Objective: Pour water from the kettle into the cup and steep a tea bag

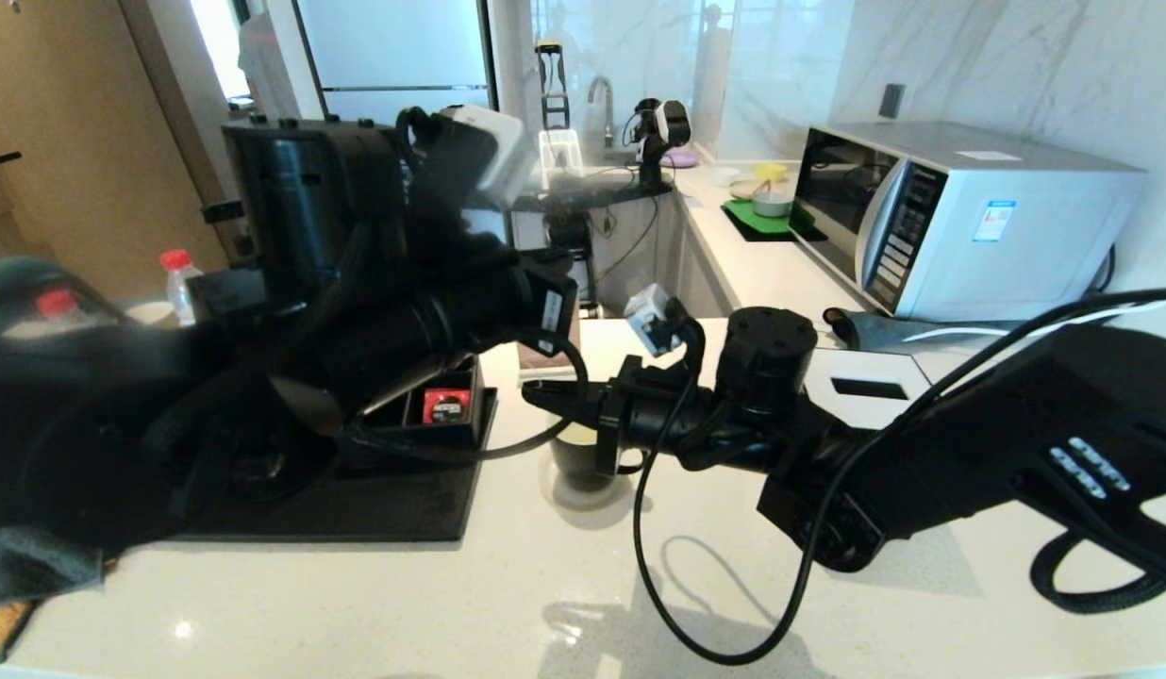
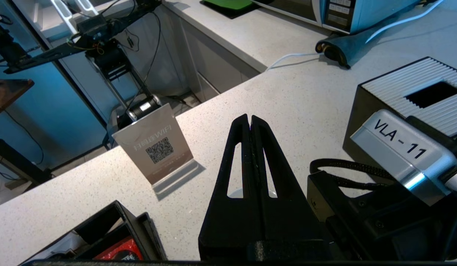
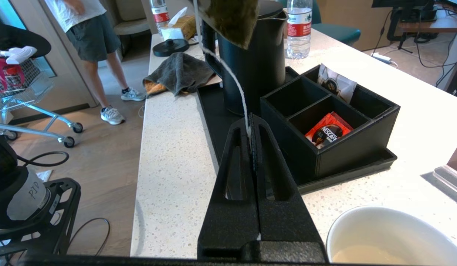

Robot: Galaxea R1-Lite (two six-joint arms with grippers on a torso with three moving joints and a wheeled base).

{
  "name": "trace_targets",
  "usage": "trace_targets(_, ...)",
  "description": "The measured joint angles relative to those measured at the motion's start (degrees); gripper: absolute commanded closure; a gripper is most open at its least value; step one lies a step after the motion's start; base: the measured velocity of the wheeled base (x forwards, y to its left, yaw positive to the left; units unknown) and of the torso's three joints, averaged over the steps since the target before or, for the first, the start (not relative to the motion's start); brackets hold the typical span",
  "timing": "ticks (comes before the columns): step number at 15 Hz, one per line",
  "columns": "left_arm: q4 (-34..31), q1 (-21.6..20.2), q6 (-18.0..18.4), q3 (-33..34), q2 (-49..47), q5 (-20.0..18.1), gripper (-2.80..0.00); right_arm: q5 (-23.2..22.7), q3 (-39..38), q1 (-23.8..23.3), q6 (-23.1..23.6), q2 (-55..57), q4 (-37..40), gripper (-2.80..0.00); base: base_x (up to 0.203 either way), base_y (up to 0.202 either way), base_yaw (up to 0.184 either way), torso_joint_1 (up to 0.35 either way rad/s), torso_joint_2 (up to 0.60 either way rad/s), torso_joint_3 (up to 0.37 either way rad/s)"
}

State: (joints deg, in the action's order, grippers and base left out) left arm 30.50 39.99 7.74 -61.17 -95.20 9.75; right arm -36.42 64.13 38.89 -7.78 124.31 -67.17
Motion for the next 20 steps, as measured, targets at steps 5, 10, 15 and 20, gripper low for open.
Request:
trace_targets(5, 0.4, 0.0, -0.5, 2.0, 0.0, 0.0, 0.00, 1.3, 1.5, -1.8, 0.0, -0.3, 0.5, 0.00, 0.000, 0.000, 0.000, 0.000, 0.00, 0.000)
trace_targets(10, 0.5, 0.1, -0.8, 3.2, 0.1, 0.0, 0.00, 2.7, 4.6, -4.3, 0.0, 0.1, 1.0, 0.00, 0.000, 0.000, 0.000, 0.000, 0.00, 0.000)
trace_targets(15, 0.5, 0.2, -2.5, 5.2, 0.1, 0.1, 0.00, 4.4, 6.6, -4.5, -0.1, 0.8, 1.7, 0.00, 0.000, 0.000, 0.000, 0.000, 0.00, 0.000)
trace_targets(20, 0.5, 0.2, -2.9, 5.4, -0.1, 0.5, 0.00, 4.4, 6.7, -4.6, -0.1, 0.8, 1.7, 0.00, 0.000, 0.000, 0.000, 0.000, 0.00, 0.000)
